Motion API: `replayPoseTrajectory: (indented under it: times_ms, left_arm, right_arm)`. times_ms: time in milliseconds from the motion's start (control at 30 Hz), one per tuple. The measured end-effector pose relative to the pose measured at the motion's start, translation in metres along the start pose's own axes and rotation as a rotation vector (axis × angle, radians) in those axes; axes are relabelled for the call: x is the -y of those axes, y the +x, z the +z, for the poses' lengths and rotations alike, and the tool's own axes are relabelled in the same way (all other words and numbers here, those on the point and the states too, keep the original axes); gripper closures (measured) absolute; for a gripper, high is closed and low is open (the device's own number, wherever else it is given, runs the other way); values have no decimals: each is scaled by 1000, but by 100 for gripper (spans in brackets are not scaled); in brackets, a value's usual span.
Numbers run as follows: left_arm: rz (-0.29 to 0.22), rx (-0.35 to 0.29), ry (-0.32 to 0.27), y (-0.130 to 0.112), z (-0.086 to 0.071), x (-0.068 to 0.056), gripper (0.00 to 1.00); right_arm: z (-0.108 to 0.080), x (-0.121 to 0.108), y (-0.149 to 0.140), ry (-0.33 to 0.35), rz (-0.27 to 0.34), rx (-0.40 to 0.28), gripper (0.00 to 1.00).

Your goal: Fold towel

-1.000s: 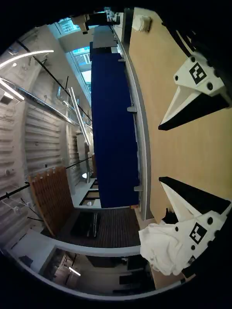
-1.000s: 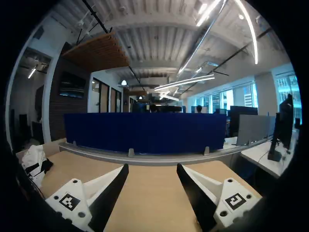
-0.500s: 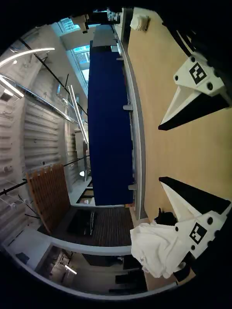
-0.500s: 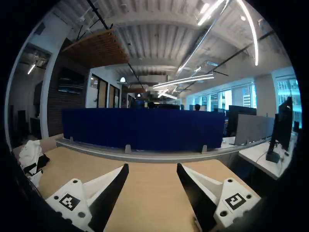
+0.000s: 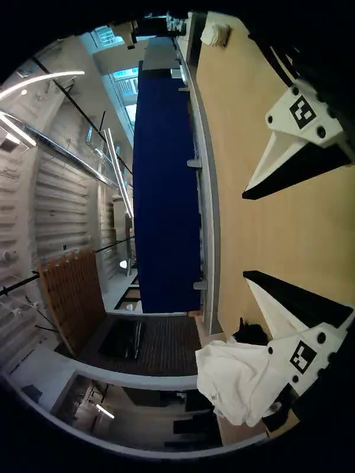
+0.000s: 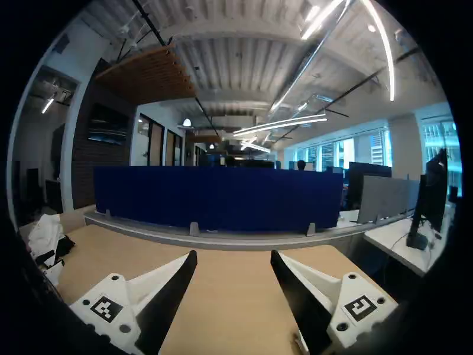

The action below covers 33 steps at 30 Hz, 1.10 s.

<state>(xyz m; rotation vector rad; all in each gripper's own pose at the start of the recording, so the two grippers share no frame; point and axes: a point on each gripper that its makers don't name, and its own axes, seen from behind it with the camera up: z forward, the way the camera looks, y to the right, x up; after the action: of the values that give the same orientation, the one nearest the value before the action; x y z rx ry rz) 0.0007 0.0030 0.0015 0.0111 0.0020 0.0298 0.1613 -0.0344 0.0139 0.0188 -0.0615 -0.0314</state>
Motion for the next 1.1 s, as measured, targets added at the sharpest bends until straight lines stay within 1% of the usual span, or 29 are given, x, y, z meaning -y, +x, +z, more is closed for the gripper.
replayPoseTrajectory:
  times_ms: [167, 367, 700, 867, 967, 1100]
  left_arm:
    - [-27, 2, -2, -1, 1, 4, 11]
    - [-31, 2, -5, 0, 1, 4, 11]
    - [-30, 2, -4, 0, 1, 4, 11]
    - [-30, 2, -4, -1, 0, 5, 11]
    - [-29, 2, -4, 0, 1, 5, 11]
    - [-30, 2, -4, 0, 1, 4, 11]
  right_arm:
    - [0, -2, 1, 0, 7, -3, 4]
    - [-1, -8, 7, -9, 14, -19, 3]
    - [-3, -18, 19, -2, 21, -62, 3]
    - [0, -23, 11, 3, 36, -79, 3]
    - [0, -26, -1, 6, 55, -84, 3]
    - [0, -36, -21, -14, 76, -80, 3]
